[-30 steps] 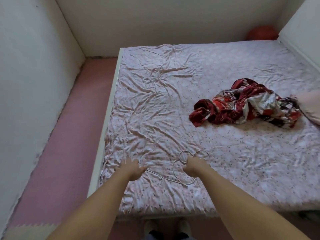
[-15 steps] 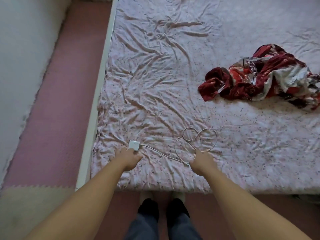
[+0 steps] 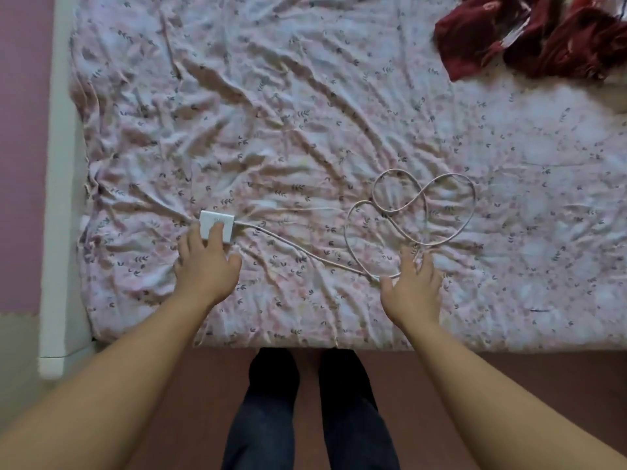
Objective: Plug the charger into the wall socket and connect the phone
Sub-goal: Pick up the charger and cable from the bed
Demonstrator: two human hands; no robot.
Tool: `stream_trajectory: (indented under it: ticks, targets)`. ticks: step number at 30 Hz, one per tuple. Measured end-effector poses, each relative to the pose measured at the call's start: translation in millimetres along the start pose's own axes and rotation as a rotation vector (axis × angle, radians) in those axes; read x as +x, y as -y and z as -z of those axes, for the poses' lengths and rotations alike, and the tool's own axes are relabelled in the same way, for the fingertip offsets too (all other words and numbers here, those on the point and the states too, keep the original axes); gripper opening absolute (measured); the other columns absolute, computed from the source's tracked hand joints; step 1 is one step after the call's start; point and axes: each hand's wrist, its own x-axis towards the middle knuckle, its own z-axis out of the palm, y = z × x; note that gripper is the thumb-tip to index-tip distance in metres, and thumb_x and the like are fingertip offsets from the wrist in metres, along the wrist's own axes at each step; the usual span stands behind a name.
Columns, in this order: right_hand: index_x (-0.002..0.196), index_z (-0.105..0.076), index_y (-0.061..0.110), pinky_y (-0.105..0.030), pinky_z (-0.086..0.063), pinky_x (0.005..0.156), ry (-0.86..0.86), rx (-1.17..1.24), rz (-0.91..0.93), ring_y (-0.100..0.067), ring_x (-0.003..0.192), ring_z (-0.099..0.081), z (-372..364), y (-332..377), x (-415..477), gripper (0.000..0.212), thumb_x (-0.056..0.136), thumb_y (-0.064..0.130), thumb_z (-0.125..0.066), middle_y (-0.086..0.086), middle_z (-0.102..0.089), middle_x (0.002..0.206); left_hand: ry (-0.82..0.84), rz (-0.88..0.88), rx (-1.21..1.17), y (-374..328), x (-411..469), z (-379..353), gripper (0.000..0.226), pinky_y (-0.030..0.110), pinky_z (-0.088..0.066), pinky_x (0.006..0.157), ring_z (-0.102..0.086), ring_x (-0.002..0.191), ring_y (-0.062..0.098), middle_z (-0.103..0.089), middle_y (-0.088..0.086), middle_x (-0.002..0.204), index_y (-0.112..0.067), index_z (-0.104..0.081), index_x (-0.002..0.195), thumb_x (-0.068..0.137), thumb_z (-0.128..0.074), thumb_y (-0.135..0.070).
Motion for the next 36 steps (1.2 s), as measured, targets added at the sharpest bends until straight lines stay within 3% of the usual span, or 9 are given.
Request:
stream_trajectory:
  ticks: [5, 10, 14, 17, 23, 27, 30, 33, 36]
  targets:
    - [0.154, -0.007, 0.033, -0.056, -0.023, 0.112, -0.013, 0.102, -0.075, -0.042, 0.146, -0.003, -42.6, -12.5, 30.6, 0.071, 0.095, 0.046, -0.044, -0.014, 0.005, 0.163, -0.087, 0.082, -0.143, 10.4, 35.0, -39.3, 0.067, 0.056, -0.013, 0.116, 0.002, 0.146, 0.037, 0.003, 0.016, 0.160, -0.020, -0.015, 0.152, 0.095, -0.047, -0.031]
    - [0.153, -0.005, 0.038, -0.056, -0.024, 0.110, -0.075, 0.259, -0.172, -0.040, 0.146, -0.003, -57.9, -2.4, 47.9, 0.071, 0.095, 0.043, -0.044, -0.016, 0.001, 0.162, -0.202, 0.129, -0.274, 8.2, 51.2, -59.7, 0.067, 0.053, -0.020, 0.113, -0.007, 0.143, 0.038, 0.004, 0.015, 0.159, -0.027, -0.014, 0.152, 0.094, -0.049, -0.028]
    - [0.152, -0.006, 0.040, -0.049, -0.036, 0.096, -0.180, 0.416, -0.260, -0.038, 0.137, -0.019, -56.0, 6.4, 61.7, 0.073, 0.092, 0.042, -0.048, -0.019, -0.015, 0.155, -0.305, 0.204, -0.427, 0.3, 55.0, -65.8, 0.062, 0.041, -0.031, 0.105, -0.018, 0.136, 0.037, -0.002, 0.013, 0.157, -0.031, -0.021, 0.149, 0.093, -0.048, -0.027]
    - [0.152, -0.009, 0.040, -0.040, -0.033, 0.082, -0.215, 0.568, -0.321, -0.035, 0.125, -0.029, -51.2, 8.2, 74.0, 0.071, 0.092, 0.046, -0.048, -0.015, -0.024, 0.145, -0.361, 0.298, -0.564, -5.5, 58.3, -68.4, 0.061, 0.032, -0.035, 0.094, -0.026, 0.131, 0.035, -0.010, 0.014, 0.152, -0.034, -0.023, 0.148, 0.093, -0.048, -0.025]
    - [0.150, -0.009, 0.040, -0.050, -0.047, 0.089, -0.232, 0.869, -0.491, -0.034, 0.113, -0.050, -35.2, 10.1, 93.3, 0.073, 0.090, 0.041, -0.049, -0.013, -0.028, 0.148, -0.505, 0.506, -0.784, -9.1, 71.2, -65.7, 0.068, 0.031, -0.046, 0.091, -0.040, 0.122, 0.033, -0.026, 0.018, 0.142, -0.024, -0.022, 0.148, 0.087, -0.053, -0.024]
    - [0.148, -0.012, 0.023, -0.041, -0.048, 0.077, -0.286, 1.009, -0.588, -0.029, 0.093, -0.059, -31.5, 8.8, 103.6, 0.075, 0.087, 0.035, -0.054, -0.011, -0.050, 0.131, -0.461, 0.658, -1.059, -10.9, 81.0, -63.7, 0.062, 0.039, -0.053, 0.092, -0.053, 0.109, 0.029, -0.039, 0.014, 0.135, -0.018, -0.024, 0.137, 0.086, -0.057, -0.028]
    - [0.136, -0.018, 0.012, -0.040, -0.044, 0.073, -0.260, 1.109, -0.665, -0.028, 0.087, -0.053, -30.0, 8.2, 112.6, 0.068, 0.086, 0.034, -0.058, -0.009, -0.052, 0.113, -0.481, 0.739, -1.198, -14.1, 86.1, -61.3, 0.052, 0.039, -0.054, 0.089, -0.055, 0.104, 0.026, -0.043, 0.005, 0.118, -0.015, -0.028, 0.122, 0.085, -0.062, -0.028]
    - [0.129, -0.037, 0.006, -0.037, -0.045, 0.068, -0.216, 1.243, -0.759, -0.023, 0.075, -0.051, -23.3, 10.3, 121.5, 0.056, 0.083, 0.027, -0.062, -0.010, -0.053, 0.103, -0.488, 0.854, -1.316, -17.4, 92.8, -56.1, 0.065, 0.037, -0.055, 0.086, -0.055, 0.105, 0.025, -0.046, 0.005, 0.125, -0.012, -0.031, 0.129, 0.080, -0.070, -0.029]
    - [0.099, -0.056, 0.007, -0.025, -0.033, 0.047, -0.143, 1.351, -0.782, -0.014, 0.047, -0.035, -15.3, 15.2, 123.4, 0.018, 0.083, 0.016, -0.060, -0.004, -0.053, 0.075, -0.469, 0.920, -1.324, -19.2, 96.9, -51.0, 0.065, 0.036, -0.057, 0.081, -0.054, 0.104, 0.024, -0.048, 0.006, 0.129, -0.015, -0.035, 0.120, 0.073, -0.078, -0.028]
